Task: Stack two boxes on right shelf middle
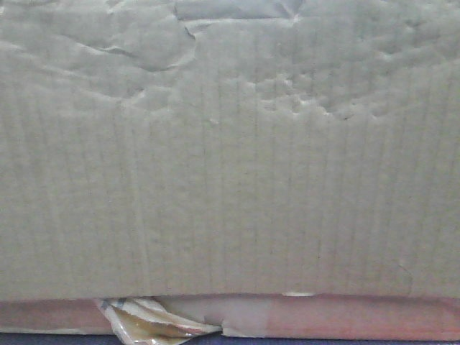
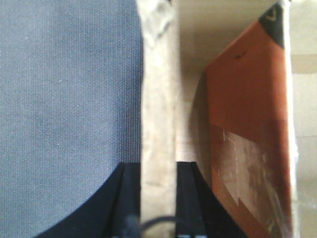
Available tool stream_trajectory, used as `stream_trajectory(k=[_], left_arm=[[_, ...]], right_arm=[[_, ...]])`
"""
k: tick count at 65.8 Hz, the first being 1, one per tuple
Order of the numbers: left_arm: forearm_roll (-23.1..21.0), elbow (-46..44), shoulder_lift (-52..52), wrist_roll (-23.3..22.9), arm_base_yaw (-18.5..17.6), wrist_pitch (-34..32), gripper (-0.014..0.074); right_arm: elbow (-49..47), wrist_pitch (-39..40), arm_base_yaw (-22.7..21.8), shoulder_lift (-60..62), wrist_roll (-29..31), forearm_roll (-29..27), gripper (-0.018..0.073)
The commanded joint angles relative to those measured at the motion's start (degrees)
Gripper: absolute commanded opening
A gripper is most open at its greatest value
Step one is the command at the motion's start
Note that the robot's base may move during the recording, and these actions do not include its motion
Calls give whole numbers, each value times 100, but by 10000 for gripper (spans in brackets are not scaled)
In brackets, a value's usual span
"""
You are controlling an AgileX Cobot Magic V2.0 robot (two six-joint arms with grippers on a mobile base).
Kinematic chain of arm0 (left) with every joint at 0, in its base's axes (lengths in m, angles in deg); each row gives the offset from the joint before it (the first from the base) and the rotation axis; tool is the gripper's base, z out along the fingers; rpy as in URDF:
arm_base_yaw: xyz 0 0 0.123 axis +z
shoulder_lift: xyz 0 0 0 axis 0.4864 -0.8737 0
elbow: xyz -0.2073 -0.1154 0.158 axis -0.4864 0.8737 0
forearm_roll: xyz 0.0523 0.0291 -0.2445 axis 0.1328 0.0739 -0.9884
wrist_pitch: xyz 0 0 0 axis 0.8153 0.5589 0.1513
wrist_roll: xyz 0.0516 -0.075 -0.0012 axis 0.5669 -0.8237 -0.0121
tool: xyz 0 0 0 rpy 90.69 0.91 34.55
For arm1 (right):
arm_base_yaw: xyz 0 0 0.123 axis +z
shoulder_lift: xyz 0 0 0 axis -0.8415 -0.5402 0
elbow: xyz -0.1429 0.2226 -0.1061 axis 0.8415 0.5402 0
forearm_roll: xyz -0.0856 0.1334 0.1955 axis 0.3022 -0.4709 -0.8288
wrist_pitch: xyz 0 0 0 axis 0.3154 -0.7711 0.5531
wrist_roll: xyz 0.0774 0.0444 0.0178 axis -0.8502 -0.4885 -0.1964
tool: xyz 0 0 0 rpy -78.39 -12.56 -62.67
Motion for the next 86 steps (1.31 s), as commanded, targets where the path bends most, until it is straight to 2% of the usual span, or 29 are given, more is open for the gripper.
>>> stream_trajectory(k=[1, 8, 19, 25, 35, 39, 43, 47, 52, 57, 70, 86], left_arm=[[99, -65, 46, -59, -3, -27, -111], [99, -65, 46, -59, -3, -27, -111], [99, -65, 46, -59, -3, -27, -111], [99, -65, 46, -59, -3, -27, -111], [99, -65, 46, -59, -3, -27, -111], [99, -65, 46, -59, -3, -27, -111], [99, -54, 46, -59, -3, -27, -111], [99, -54, 46, -59, -3, -27, -111], [99, -54, 46, -59, -3, -27, -111], [99, -54, 46, -59, -3, -27, -111], [99, -54, 46, -22, -3, -27, -111], [99, -54, 46, -22, -3, -27, -111]], right_arm=[[-588, -104, 92, -594, -120, 116, -149], [-1210, -305, 457, -1190, -316, 373, -149], [-2037, -305, 1402, -1947, -1079, 1629, -149], [-2352, -305, 1828, -2240, -1138, 1633, -149], [-2722, -305, 2231, -2565, -1277, 1415, -149], [-2766, -305, 2329, -2636, -1291, 1415, -141], [-2766, -305, 2364, -2664, -1322, 1415, -84], [-2766, -305, 2376, -2677, -1384, 1415, 20], [-2766, -305, 2376, -2677, -1384, 1360, 195], [-2705, -305, 2383, -2677, -1532, 1313, 290], [-2249, -305, 2570, -2768, -1724, 1313, 297], [-2208, -305, 2672, -3146, -1857, 1313, 297]])
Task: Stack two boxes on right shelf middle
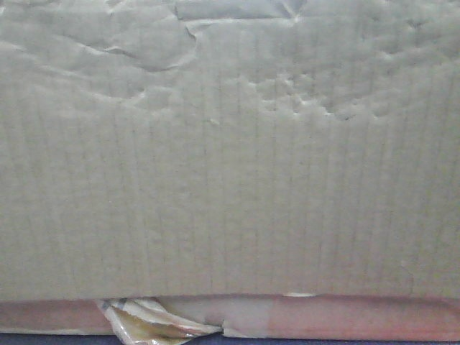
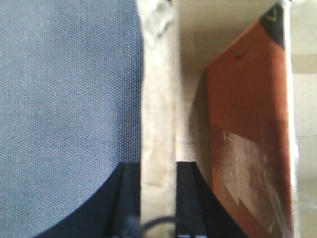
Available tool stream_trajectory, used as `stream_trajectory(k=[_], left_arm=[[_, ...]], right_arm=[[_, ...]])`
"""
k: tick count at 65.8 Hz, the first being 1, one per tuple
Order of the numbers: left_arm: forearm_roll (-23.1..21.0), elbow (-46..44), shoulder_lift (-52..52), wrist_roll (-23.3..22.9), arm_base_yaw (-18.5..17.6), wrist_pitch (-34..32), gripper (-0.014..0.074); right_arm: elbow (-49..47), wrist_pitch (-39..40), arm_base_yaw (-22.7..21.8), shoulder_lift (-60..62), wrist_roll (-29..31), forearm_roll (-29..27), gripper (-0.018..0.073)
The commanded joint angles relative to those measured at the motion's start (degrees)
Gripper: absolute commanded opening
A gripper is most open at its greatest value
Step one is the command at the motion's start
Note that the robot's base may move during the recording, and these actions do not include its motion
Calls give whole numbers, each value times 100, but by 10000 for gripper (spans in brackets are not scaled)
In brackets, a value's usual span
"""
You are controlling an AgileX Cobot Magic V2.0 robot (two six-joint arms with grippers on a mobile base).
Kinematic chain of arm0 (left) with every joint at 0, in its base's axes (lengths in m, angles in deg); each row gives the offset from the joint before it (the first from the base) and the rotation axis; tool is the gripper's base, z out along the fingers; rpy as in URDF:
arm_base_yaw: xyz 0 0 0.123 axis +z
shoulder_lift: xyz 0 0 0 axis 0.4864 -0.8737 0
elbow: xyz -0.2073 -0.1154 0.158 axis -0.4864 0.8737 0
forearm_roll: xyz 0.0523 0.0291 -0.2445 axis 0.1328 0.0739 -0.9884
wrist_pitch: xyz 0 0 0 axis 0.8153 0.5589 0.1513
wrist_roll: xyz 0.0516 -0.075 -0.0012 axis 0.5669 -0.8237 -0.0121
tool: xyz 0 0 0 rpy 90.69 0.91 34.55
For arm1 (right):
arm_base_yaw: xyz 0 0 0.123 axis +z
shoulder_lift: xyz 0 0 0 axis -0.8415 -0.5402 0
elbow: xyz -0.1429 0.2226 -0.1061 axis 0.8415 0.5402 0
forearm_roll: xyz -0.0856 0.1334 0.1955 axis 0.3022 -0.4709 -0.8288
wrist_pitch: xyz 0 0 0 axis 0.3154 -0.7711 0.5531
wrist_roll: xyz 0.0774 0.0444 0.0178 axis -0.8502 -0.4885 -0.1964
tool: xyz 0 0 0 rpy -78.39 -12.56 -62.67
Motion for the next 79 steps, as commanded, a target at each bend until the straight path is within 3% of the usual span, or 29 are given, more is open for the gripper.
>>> stream_trajectory(k=[1, 41, 53, 64, 79], left_arm=[[99, -54, 46, -11, -3, -41, -111], [99, -54, 46, -10, -3, -41, -111], [99, -54, 46, -10, -3, -41, -111], [99, -77, 46, -10, -3, -41, -111], [184, -270, 142, -10, -3, -41, -111]], right_arm=[[32, 54, 12, -119, -44, 47, 297], [218, 54, 12, -454, -56, 37, 293], [218, 54, 12, -488, -56, 37, 138], [218, 54, 12, -454, -56, 299, -167], [218, 54, 12, -264, -56, 661, -154]])
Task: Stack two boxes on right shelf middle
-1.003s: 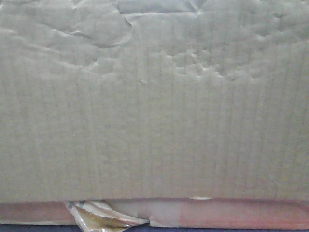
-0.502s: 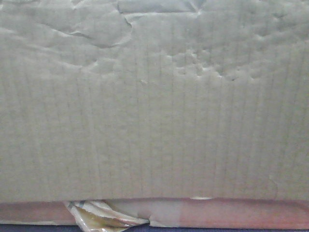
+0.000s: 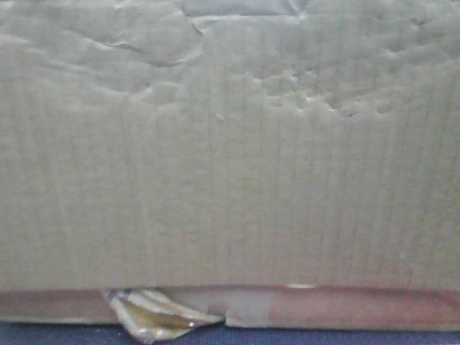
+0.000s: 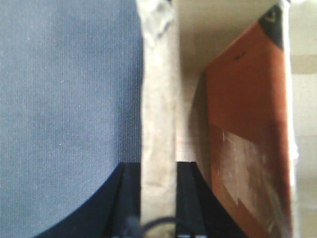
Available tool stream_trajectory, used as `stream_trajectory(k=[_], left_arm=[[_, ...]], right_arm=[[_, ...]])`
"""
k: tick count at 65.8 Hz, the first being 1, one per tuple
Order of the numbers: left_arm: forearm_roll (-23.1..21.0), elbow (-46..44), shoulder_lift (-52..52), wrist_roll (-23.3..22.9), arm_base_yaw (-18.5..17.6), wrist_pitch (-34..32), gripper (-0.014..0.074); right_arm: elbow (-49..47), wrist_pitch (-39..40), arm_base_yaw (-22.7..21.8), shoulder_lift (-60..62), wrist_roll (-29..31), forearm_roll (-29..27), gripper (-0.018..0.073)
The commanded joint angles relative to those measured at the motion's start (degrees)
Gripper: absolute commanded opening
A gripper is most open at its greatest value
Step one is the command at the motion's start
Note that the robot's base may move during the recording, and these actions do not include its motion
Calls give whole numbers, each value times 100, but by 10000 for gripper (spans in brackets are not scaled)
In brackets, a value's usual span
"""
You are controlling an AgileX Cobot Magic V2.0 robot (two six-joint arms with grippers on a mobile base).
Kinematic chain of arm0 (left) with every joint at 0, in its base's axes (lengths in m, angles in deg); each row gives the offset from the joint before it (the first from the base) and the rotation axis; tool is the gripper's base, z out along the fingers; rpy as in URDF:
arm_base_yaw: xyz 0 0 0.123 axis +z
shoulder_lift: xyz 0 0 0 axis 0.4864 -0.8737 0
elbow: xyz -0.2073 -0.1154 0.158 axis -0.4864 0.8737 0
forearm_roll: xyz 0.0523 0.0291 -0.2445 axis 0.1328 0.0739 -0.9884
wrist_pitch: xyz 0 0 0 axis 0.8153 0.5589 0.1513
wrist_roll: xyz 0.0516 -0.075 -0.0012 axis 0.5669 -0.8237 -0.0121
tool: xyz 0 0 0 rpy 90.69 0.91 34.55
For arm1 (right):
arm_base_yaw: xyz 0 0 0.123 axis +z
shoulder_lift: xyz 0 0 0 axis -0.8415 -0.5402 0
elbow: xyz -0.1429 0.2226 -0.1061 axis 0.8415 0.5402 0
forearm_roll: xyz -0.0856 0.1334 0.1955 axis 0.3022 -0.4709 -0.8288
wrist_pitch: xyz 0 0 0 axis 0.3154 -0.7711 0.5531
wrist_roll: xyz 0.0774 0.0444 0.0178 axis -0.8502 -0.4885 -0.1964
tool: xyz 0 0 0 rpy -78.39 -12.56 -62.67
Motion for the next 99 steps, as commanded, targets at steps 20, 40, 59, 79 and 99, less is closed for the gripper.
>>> stream_trajectory(k=[20, 40, 59, 79, 99], left_arm=[[1044, -726, 532, -10, -3, -257, -111], [1273, -1240, 703, -10, -3, -913, -111], [1788, -1640, 703, -10, -3, -1399, -111], [2272, -2010, 717, -10, -3, -1428, -111], [2098, -2045, 717, -63, -3, -1427, -111]], right_arm=[[8, 1061, 4, 758, -275, 872, -154], [-776, 1606, 4, 926, -315, 1401, -154], [-1314, 2244, 4, 926, -315, 1558, -154], [-1314, 2754, 4, 926, -359, 1596, -154], [-1314, 2916, 4, 926, -844, 1648, -154]])
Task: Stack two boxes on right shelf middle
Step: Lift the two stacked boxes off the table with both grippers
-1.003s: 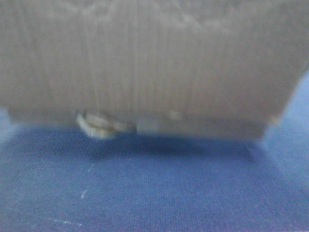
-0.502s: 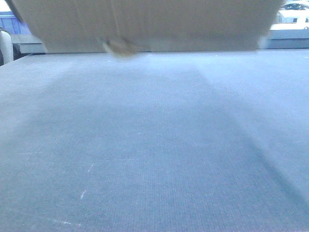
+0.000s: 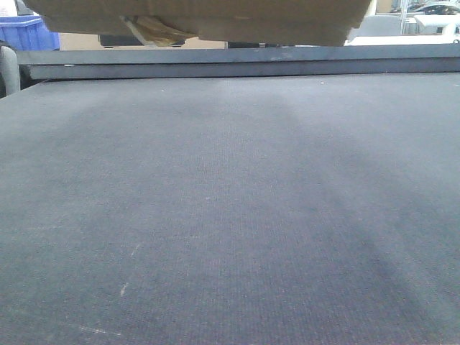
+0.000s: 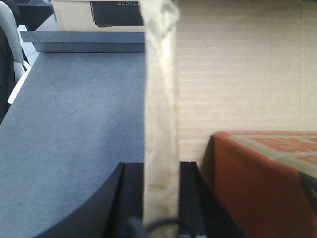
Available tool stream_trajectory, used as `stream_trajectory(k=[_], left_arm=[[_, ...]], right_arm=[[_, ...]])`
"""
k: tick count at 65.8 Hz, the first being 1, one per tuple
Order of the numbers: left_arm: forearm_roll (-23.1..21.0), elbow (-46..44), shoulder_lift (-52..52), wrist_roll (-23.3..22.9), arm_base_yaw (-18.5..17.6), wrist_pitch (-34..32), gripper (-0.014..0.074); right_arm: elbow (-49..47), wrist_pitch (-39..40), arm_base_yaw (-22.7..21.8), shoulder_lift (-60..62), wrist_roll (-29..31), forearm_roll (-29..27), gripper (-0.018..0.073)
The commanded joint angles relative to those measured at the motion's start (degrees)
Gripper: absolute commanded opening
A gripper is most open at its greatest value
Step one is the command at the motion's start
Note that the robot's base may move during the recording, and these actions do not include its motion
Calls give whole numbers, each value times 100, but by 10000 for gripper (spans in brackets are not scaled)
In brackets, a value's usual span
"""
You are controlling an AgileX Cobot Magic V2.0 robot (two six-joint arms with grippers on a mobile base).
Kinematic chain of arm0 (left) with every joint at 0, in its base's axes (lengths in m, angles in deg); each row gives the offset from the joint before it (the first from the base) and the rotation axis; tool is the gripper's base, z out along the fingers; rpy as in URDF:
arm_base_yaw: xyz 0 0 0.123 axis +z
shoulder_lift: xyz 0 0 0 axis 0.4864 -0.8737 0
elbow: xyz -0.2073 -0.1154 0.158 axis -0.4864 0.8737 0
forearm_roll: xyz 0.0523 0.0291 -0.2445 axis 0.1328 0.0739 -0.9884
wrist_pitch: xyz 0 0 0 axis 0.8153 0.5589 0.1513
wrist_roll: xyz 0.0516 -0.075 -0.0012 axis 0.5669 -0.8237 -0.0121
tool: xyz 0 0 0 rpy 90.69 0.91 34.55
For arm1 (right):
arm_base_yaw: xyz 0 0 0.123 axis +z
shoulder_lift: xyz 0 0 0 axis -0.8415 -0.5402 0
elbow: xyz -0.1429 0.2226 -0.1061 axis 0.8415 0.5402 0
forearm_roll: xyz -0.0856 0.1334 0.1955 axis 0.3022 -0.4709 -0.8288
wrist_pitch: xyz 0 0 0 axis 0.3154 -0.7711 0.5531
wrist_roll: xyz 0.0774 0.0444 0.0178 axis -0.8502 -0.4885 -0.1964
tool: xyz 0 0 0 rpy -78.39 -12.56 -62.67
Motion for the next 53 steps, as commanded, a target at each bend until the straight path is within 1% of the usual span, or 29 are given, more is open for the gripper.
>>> stream_trajectory(k=[1, 11, 18, 26, 36, 53], left_arm=[[-5, -86, 96, -63, -3, -136, -111], [-288, -86, 96, -63, -3, -74, -111], [-399, -86, 96, -98, -3, -9, -111], [-396, -86, 96, -371, 7, 45, -111], [-396, -86, 96, -377, 20, 142, -111], [-396, -86, 96, -377, 20, 97, -111]], right_arm=[[-109, 324, -28, 107, -83, 195, -154], [-109, 151, -28, 107, -83, 206, -154], [-109, 64, -28, 107, -83, 206, -154], [-109, -31, -28, 107, -83, 271, -154], [-109, -119, -28, 107, -83, 340, -154], [-109, -84, -28, 107, -83, 340, -154]])
